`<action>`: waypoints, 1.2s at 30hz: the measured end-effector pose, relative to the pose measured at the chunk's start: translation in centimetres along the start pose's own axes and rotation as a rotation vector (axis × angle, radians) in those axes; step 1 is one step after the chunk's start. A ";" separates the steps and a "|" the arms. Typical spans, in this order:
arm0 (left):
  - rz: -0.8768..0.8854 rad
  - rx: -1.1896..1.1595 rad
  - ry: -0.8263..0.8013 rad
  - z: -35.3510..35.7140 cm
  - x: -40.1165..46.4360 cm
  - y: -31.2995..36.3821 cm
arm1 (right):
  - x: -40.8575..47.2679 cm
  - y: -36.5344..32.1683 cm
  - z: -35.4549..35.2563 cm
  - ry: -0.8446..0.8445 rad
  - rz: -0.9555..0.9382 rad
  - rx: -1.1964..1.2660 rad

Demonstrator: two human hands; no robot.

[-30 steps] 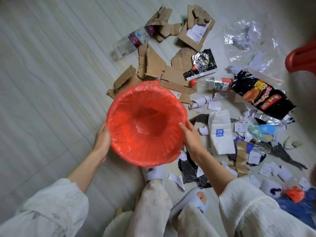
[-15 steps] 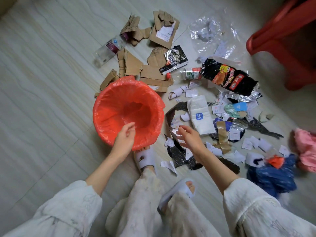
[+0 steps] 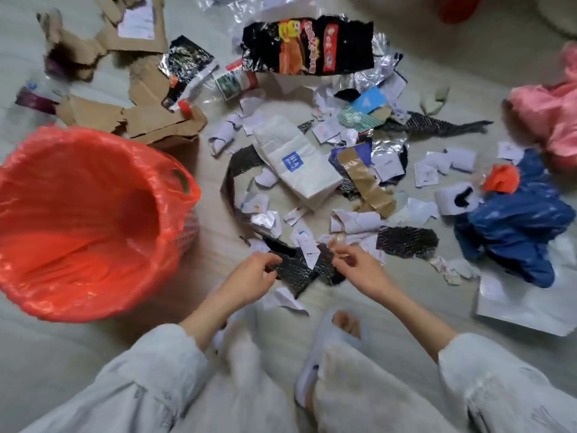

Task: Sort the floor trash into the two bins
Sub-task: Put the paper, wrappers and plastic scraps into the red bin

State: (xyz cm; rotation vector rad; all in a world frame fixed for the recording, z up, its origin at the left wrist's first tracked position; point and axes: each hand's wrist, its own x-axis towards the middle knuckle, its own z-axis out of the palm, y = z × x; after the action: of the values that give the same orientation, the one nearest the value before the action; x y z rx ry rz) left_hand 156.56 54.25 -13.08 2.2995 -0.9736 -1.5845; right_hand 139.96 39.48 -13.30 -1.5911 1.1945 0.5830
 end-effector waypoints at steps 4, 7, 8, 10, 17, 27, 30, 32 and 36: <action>0.184 0.341 0.015 5.3 5.9 -3.3 | 5.4 4.5 2.4 0.076 -0.221 -0.387; 0.352 0.533 0.052 8.1 8.7 -4.5 | 8.2 6.2 4.3 0.149 -0.334 -0.586; 0.363 0.567 0.051 8.9 9.1 -4.6 | 8.7 6.8 5.1 0.155 -0.348 -0.642; 0.334 0.605 0.027 9.8 9.4 -4.7 | 9.4 7.5 6.6 0.128 -0.378 -0.737; 0.277 0.843 -0.031 9.6 6.7 -5.8 | 7.1 9.8 8.4 0.175 -0.376 -0.867; 0.297 1.008 0.056 10.8 7.3 -8.2 | 6.7 12.1 7.1 0.332 -0.301 -0.818; 0.361 1.028 0.115 11.3 7.8 -8.0 | 7.3 12.2 7.2 0.284 -0.325 -0.879; 0.374 1.052 0.140 11.2 8.4 -7.8 | 7.9 12.2 7.6 0.260 -0.314 -0.953; 0.586 0.996 0.268 10.2 9.4 -8.4 | 8.6 12.3 7.4 0.380 -0.453 -1.027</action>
State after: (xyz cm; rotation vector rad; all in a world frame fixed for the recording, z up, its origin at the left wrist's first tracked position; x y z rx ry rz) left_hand 153.00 57.13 -28.68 2.2215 -2.4295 -0.5546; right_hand 133.65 42.84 -28.39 -2.8465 0.7372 0.6458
